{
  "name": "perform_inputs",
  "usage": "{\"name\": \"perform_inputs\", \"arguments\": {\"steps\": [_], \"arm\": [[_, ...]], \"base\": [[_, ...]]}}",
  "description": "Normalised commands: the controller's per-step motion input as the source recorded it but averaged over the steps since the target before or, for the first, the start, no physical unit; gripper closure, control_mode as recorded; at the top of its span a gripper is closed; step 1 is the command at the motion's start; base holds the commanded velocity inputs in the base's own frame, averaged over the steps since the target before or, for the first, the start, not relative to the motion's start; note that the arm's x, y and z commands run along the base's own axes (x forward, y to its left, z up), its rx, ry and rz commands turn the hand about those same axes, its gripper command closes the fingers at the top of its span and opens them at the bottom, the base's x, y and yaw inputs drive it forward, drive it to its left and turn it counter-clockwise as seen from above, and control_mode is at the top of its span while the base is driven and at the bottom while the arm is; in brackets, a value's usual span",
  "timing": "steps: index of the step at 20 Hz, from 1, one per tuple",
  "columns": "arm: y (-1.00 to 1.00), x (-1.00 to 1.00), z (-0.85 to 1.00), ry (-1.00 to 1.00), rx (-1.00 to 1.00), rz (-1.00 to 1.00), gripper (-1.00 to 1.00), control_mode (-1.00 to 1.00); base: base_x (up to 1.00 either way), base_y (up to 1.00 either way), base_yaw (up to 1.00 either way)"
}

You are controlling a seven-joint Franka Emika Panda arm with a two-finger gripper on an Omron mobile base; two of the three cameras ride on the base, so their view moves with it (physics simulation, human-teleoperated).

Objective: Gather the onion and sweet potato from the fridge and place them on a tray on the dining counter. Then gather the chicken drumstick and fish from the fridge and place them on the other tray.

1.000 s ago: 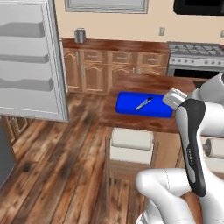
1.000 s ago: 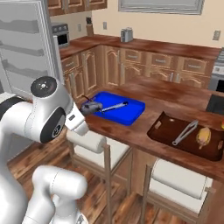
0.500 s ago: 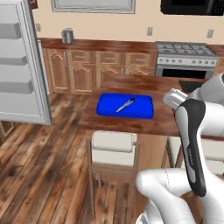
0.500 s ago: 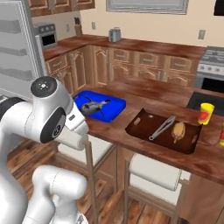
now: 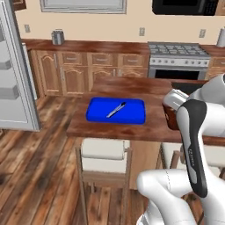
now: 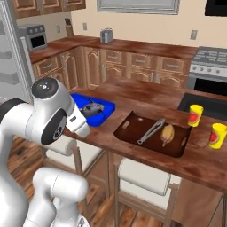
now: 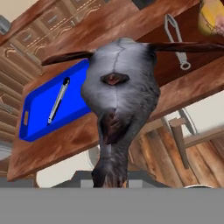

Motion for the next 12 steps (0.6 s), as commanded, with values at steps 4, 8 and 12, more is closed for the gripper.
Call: {"name": "perform_inputs", "arguments": {"steps": [4, 8, 12], "arm": [[0.00, 0.00, 0.00, 0.00, 0.00, 0.00, 1.00, 1.00], [0.00, 0.00, 0.00, 0.00, 0.00, 0.00, 1.00, 1.00], [0.00, 0.00, 0.00, 0.00, 0.00, 0.00, 1.00, 1.00]], "base": [[0.26, -0.21, -0.10], [0.26, -0.23, -0.11], [0.30, -0.23, -0.11]]}}
